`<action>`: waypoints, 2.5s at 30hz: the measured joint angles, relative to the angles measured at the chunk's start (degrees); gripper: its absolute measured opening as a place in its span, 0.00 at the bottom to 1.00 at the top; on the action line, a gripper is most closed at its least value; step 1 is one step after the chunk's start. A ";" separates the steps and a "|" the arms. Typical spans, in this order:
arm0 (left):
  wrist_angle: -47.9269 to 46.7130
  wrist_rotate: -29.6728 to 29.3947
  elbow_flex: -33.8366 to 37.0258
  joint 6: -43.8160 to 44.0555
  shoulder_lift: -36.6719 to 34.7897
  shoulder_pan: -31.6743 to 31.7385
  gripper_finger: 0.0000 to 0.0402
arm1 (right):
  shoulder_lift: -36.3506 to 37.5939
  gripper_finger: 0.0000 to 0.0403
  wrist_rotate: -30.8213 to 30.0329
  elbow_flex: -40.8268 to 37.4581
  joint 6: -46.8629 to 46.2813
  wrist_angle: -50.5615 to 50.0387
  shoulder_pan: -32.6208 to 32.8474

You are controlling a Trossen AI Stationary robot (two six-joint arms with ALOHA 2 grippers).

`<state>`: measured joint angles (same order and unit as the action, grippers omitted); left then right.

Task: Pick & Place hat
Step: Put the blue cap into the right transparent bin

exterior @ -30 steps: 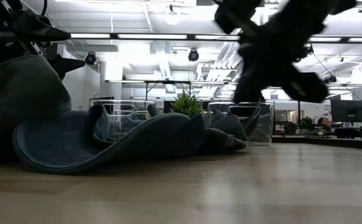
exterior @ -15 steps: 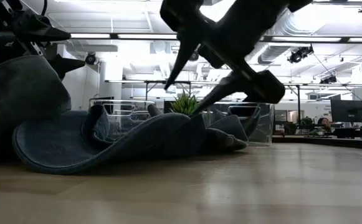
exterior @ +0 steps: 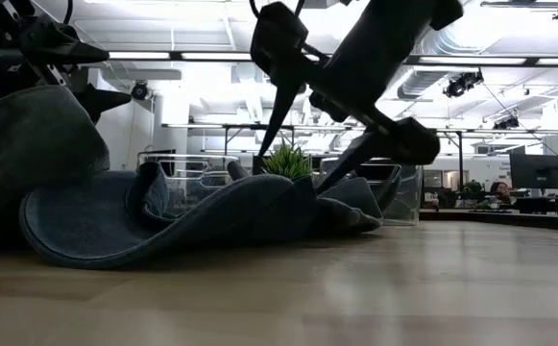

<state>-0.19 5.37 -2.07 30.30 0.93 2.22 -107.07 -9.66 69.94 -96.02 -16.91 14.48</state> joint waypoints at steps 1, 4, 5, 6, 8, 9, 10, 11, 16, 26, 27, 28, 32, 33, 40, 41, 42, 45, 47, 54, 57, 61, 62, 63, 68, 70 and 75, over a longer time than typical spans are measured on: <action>0.02 0.00 0.00 0.00 0.02 0.00 0.66 | -0.53 0.70 0.16 0.40 0.02 -0.20 -0.33; 0.00 0.00 -0.01 0.00 0.02 0.01 0.66 | -2.78 0.70 1.71 2.43 0.35 -0.35 -0.88; 0.00 0.00 -0.01 0.00 0.02 0.00 0.66 | -3.73 0.70 2.17 3.38 0.50 -0.30 -1.02; 0.00 0.00 0.00 0.01 0.02 0.01 0.66 | -4.45 0.70 2.37 4.00 0.47 -0.13 -1.02; 0.00 0.03 0.00 0.01 0.02 0.01 0.66 | -5.52 0.70 2.37 4.81 0.11 -0.21 -1.02; 0.00 0.04 0.00 0.00 0.02 0.01 0.66 | -5.89 0.70 2.40 5.09 -0.13 -0.07 -1.02; 0.01 0.04 0.00 0.00 0.02 0.01 0.66 | -6.23 0.70 2.48 5.17 -0.47 0.09 -1.02; -0.02 0.07 0.00 0.01 0.02 0.01 0.66 | -6.42 0.70 2.62 5.17 -0.98 0.01 -1.02; -0.04 0.06 -0.02 0.00 0.02 0.00 0.66 | -7.75 0.70 5.37 5.17 -1.66 0.04 -1.02; -0.07 0.04 -0.02 0.01 0.02 0.02 0.66 | -8.25 0.60 6.15 5.12 -2.93 -1.20 -0.67; -0.07 0.04 -0.02 0.00 0.02 0.01 0.66 | -8.25 0.58 5.90 5.12 -2.92 -1.23 -0.67; -0.07 0.04 -0.02 0.01 0.02 0.02 0.66 | -8.25 0.57 5.46 5.12 -2.91 -1.29 -0.67; -0.09 0.04 -0.02 0.00 0.02 0.02 0.66 | -8.25 0.50 4.00 5.12 -2.81 -1.17 -0.98; -0.09 0.04 -0.02 0.00 0.02 0.00 0.66 | -8.25 0.49 4.00 5.12 -2.78 -1.19 -0.98; -0.11 0.04 -0.02 0.02 0.02 0.00 0.66 | -8.25 0.38 3.65 5.12 -2.54 -1.22 -0.98; -0.11 0.03 -0.02 0.00 0.02 0.01 0.66 | -8.23 0.36 3.64 5.12 -2.47 -1.23 -0.98; -0.11 0.04 -0.02 0.01 0.02 0.02 0.66 | -8.23 0.35 3.66 5.12 -2.25 -1.24 -0.98; -0.11 0.02 -0.02 0.02 0.02 0.02 0.66 | -8.23 0.29 3.85 5.12 -1.54 -1.22 -0.98; -0.11 0.04 -0.02 0.01 0.02 0.00 0.66 | -8.23 0.25 4.02 5.12 -1.48 -1.23 -0.98; -0.11 0.02 -0.02 0.00 0.02 0.02 0.66 | -8.23 0.10 4.09 5.12 -0.08 -1.21 -0.99; -0.12 0.02 -0.02 0.01 0.02 0.01 0.66 | -8.23 0.04 4.36 5.12 0.53 -1.14 -1.00; -0.13 0.02 -0.02 0.00 0.02 0.02 0.66 | -8.21 0.03 5.13 5.12 1.14 -1.01 -1.02; -0.13 0.02 -0.02 0.02 0.02 0.01 0.66 | -8.21 0.03 5.17 5.12 1.11 -1.01 -1.02; -0.12 0.02 -0.02 0.00 0.02 0.02 0.66 | -8.21 0.03 5.28 5.12 1.13 -1.00 -1.00; -0.12 0.02 -0.02 0.01 0.02 0.02 0.66 | -8.21 0.03 6.10 5.12 1.81 -1.01 -0.96; -0.12 0.02 -0.02 0.00 0.02 0.02 0.66 | -8.16 0.03 6.33 5.12 2.02 -1.01 -0.96; -0.13 0.02 -0.02 0.00 0.02 0.01 0.66 | -7.66 0.03 7.09 5.12 2.75 -0.81 -0.87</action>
<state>-0.32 5.39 -2.09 30.31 0.95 2.23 -114.74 -2.57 75.07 -93.27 -17.71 13.61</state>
